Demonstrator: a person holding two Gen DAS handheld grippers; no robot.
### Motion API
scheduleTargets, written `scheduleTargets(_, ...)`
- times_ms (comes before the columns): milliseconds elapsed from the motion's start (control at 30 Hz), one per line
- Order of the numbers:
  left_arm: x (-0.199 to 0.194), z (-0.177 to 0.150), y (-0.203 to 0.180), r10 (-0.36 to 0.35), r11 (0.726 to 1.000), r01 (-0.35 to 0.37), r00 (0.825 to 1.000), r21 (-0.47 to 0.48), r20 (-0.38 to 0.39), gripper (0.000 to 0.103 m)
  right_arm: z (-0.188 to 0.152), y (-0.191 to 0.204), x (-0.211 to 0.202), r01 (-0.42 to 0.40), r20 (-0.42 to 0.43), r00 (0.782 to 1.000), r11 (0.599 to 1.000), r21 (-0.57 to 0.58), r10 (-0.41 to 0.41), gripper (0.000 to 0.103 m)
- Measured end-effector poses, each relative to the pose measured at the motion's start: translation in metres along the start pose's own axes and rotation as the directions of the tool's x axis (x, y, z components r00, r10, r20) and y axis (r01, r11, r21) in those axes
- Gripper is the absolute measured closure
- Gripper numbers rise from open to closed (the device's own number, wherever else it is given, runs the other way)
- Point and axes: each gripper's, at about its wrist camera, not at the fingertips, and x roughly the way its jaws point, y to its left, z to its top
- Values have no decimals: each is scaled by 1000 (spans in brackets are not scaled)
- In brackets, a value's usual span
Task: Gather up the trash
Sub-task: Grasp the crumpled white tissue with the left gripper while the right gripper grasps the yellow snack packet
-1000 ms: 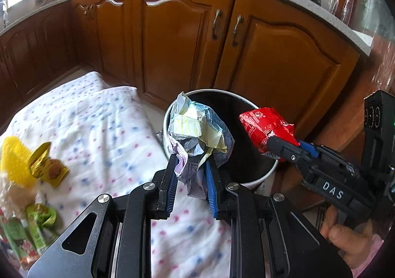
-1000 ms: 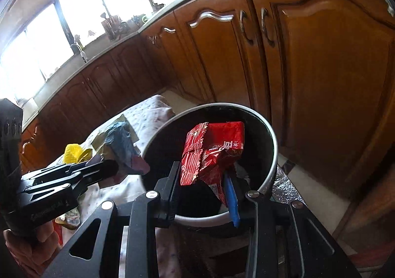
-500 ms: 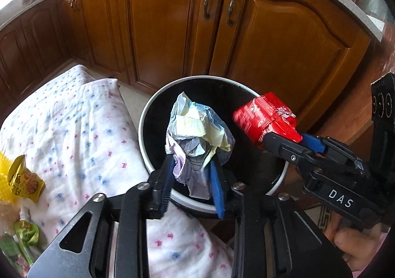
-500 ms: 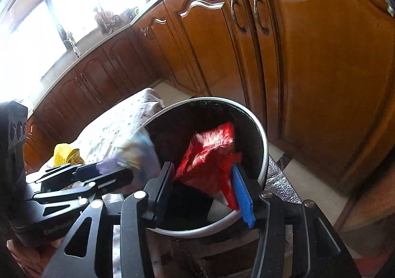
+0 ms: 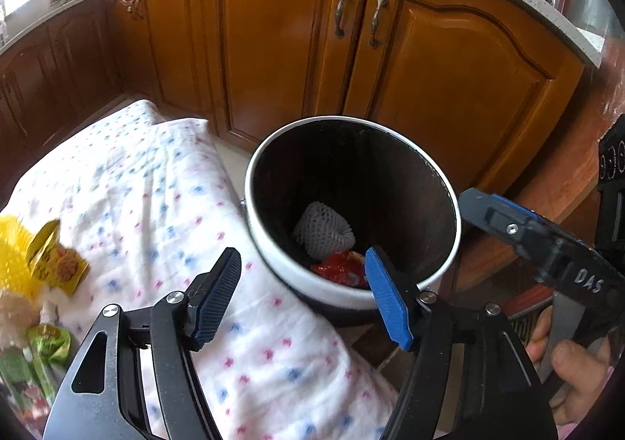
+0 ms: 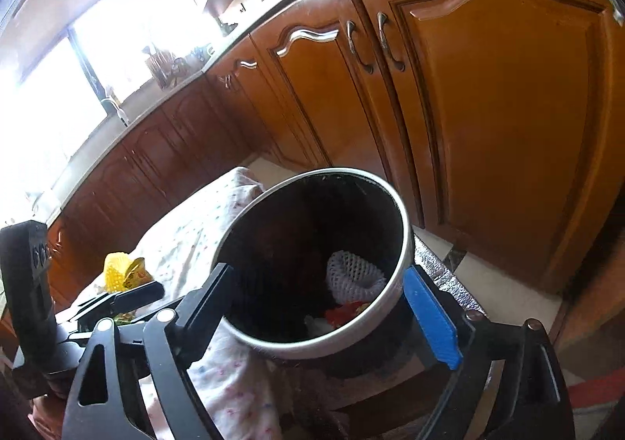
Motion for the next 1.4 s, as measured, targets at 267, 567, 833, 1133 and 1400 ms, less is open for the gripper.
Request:
scheduleTargets(267, -35, -30, 25, 58, 997, -55, 996, -48, 64, 27, -27, 32, -17, -39, 22, 999, 999, -16, 40, 5)
scheduleTargets(567, -77, -74, 64, 114, 985, -100, 989, -139, 94, 26, -49, 84, -19, -111, 3, 994, 990, -92, 112, 2)
scheduleTargets(833, -105, -95, 110, 161, 963, -133, 981, -232, 106, 26, -60, 123, -13, -160, -24, 987, 977, -142, 158, 2)
scheduleTargets(1133, -120, -115, 148, 202, 942, -165, 974, -292, 99, 26, -71, 160, 2, -193, -68, 981, 964, -184, 184, 2)
scheduleTargets(1400, -139, -124, 194, 254, 908, -196, 960, -371, 116, 26, -71, 195, 29, -224, -85, 974, 947, -229, 209, 2)
